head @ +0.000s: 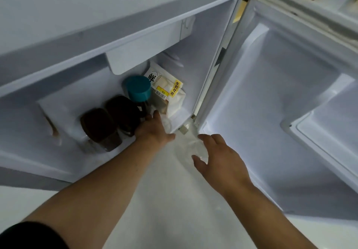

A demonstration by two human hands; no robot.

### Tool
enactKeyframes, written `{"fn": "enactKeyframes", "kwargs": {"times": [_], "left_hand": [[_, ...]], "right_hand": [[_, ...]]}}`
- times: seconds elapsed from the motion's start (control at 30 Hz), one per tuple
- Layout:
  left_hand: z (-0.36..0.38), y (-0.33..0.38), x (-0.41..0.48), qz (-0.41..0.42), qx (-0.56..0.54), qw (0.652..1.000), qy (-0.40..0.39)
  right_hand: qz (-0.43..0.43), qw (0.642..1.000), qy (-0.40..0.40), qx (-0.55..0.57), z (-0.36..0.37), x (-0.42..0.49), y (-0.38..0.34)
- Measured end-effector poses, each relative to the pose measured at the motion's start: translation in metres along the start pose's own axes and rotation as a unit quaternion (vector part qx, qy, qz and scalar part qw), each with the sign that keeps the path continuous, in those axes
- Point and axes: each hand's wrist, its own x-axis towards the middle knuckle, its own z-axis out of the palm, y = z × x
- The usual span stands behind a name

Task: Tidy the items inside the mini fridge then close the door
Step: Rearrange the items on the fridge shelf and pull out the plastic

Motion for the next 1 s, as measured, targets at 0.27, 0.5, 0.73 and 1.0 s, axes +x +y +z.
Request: {"fn": "enactKeyframes", "kwargs": {"times": [0.27, 0.5, 0.73, 1.0], "left_hand": [[0.003, -0.002, -0.003, 0.018, 0.019, 1.000, 0.012], [-0.004, 0.003, 0.005, 0.049, 0.068, 0.996, 0.014], [-0.003, -0.001, 0.005, 0.033, 0.060, 0.998, -0.007], [0.000, -0.006, -0.016, 0.091, 0.121, 0.988, 0.023]], "right_hand": [[0.025, 0.999, -0.012, 0.019, -0.001, -0.012, 0.001], [0.039, 0.999, -0.010, 0.013, 0.002, -0.016, 0.002], [0.033, 0.999, -0.012, 0.022, 0.006, -0.008, -0.002], [0.031, 0.999, -0.013, 0.006, -0.002, -0.012, -0.003]]}}
